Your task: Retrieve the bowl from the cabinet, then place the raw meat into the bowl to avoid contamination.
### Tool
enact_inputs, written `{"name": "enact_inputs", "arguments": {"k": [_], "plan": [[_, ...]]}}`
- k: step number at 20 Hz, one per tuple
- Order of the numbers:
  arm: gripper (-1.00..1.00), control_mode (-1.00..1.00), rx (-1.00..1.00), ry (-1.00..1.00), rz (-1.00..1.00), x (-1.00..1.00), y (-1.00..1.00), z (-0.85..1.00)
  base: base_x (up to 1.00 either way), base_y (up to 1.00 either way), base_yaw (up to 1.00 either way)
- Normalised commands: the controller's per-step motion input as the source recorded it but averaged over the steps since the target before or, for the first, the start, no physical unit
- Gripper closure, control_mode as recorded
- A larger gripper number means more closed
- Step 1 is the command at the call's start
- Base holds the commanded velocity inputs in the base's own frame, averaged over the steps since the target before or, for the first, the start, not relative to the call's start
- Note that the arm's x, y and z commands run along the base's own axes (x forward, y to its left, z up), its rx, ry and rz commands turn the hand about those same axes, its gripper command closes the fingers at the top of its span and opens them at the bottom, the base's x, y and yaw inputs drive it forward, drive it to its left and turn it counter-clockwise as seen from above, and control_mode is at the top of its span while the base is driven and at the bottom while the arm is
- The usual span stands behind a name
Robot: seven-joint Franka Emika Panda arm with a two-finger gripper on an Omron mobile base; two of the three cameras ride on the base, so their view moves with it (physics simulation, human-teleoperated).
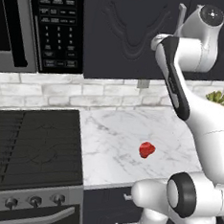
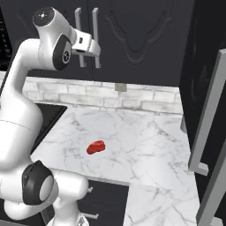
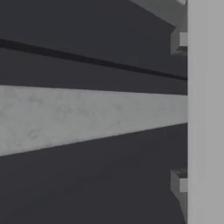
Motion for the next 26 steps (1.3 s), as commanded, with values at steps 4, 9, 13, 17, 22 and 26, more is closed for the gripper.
{"name": "enact_inputs", "arguments": {"k": [4, 9, 13, 17, 22, 26], "plan": [[-1.0, -1.0, -0.03, 0.01, 0.0, 0.25, -0.14, -0.12, 0.0, 0.0, 0.0], [-1.0, -1.0, -0.01, 0.0, 0.0, 0.26, -0.02, -0.08, 0.0, 0.0, 0.0], [1.0, -1.0, 0.0, 0.0, 0.0, 0.14, 0.0, -0.03, 0.0, 0.0, 0.0], [1.0, -1.0, 0.0, 0.0, 0.0, 0.0, 0.0, 0.0, 0.0, 0.0, 0.0], [1.0, -1.0, 0.0, 0.05, -0.05, -0.16, 0.0, 0.0, 0.0, 0.0, 0.0], [1.0, -1.0, 0.0, 0.05, -0.15, -0.66, 0.16, 0.0, 0.0, 0.0, 0.0]]}}
